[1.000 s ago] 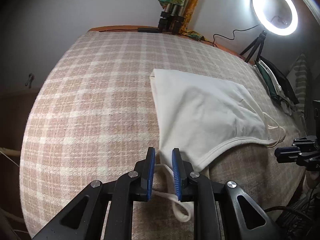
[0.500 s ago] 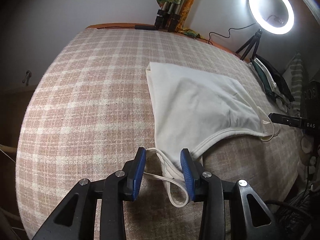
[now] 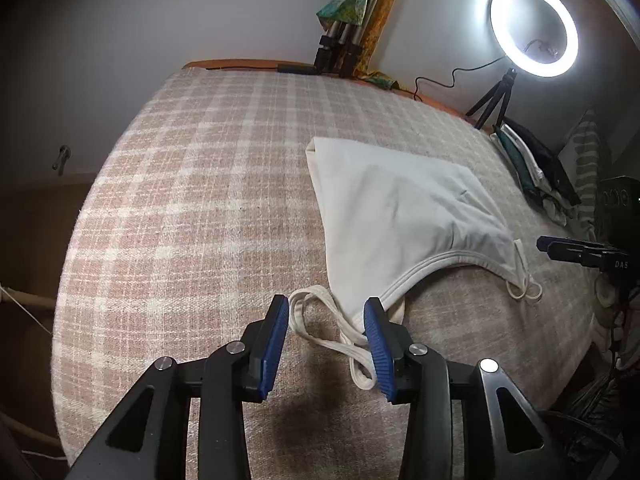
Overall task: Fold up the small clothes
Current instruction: 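Close both grippers on the edge of the folded tank top bundle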
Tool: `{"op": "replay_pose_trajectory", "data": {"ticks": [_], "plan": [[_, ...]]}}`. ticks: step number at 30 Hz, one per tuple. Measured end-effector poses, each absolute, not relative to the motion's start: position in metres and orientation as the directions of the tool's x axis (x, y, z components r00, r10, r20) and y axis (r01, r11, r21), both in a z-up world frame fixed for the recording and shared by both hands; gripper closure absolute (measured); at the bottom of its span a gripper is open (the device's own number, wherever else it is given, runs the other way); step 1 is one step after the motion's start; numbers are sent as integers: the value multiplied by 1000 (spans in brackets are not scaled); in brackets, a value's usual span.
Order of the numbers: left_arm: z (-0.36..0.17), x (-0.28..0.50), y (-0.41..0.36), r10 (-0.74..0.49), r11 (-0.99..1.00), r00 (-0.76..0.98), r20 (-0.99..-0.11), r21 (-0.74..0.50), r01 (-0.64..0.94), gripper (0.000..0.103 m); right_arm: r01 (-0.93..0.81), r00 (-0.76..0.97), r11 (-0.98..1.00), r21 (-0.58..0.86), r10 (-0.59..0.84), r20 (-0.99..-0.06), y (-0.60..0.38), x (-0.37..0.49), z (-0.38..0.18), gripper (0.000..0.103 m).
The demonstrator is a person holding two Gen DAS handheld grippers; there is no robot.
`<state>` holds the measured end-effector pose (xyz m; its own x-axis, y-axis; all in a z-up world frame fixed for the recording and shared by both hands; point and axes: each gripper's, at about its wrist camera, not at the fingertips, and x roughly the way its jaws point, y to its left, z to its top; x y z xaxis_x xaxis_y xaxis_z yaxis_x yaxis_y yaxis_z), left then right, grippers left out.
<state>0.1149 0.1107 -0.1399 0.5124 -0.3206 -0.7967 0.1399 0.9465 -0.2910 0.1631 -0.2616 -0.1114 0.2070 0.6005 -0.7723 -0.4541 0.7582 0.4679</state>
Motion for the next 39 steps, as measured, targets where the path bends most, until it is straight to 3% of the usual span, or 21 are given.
{"op": "replay_pose_trajectory", "data": {"ticks": [6, 12, 17, 22, 34, 36, 39], "plan": [[-134, 131, 128, -398, 893, 547, -736, -448, 48, 43, -339, 269, 707, 620, 705, -656, -289, 199, -112, 52], [-152, 158, 139, -467, 823, 526, -711, -567, -34, 43, -205, 237, 677, 707, 735, -635, -279, 233, -147, 52], [-170, 175, 138, -503, 788, 498, -706, -611, -71, 43, -210, 206, 680, 702, 733, -649, -262, 238, -158, 52], [-176, 185, 131, -519, 782, 492, -699, -621, -57, 45, -204, 210, 639, 741, 768, -605, -263, 236, -163, 52], [-184, 207, 116, -580, 727, 479, -658, -684, -58, 67, -232, 186, 582, 780, 813, -552, -245, 240, -178, 61], [-184, 208, 114, -576, 728, 483, -659, -682, -61, 70, -229, 182, 579, 783, 815, -550, -243, 242, -180, 69], [-185, 209, 113, -573, 729, 480, -664, -681, -71, 83, -201, 182, 583, 787, 812, -555, -244, 245, -186, 84]]}}
